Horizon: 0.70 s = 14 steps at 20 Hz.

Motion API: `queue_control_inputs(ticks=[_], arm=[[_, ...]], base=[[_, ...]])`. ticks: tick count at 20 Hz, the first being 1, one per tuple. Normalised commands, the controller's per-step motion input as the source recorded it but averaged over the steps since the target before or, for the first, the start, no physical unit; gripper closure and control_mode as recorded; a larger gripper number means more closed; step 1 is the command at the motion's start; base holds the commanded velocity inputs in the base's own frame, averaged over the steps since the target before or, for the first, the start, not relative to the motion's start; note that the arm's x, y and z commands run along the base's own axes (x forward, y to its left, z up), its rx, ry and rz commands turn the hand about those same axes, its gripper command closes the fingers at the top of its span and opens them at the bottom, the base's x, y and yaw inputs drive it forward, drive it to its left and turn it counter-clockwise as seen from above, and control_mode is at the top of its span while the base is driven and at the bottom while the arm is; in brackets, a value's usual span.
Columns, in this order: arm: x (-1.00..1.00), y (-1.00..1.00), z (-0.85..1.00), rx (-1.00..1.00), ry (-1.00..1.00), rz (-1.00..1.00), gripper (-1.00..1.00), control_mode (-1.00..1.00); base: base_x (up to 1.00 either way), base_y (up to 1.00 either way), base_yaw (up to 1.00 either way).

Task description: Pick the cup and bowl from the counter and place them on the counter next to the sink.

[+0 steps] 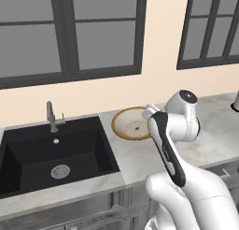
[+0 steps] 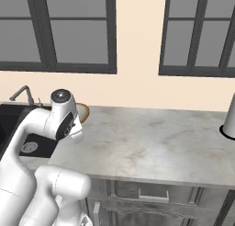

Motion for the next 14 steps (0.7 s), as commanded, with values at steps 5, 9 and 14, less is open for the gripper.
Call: queue_control_inputs(ticks=[5, 9, 14], arm=[[0.49, -0.1, -0.35, 0.05, 0.1, 0.01, 1.0, -1.0], [0.48, -0.11, -0.37, 0.05, 0.07, 0.0, 1.0, -1.0], [0.07, 0.0, -0.04, 0.1, 0.08, 0.0, 1.0, -1.0]], base=[[0.0, 0.0, 0.0], [0.0, 0.0, 0.0], [0.0, 0.0, 0.0]])
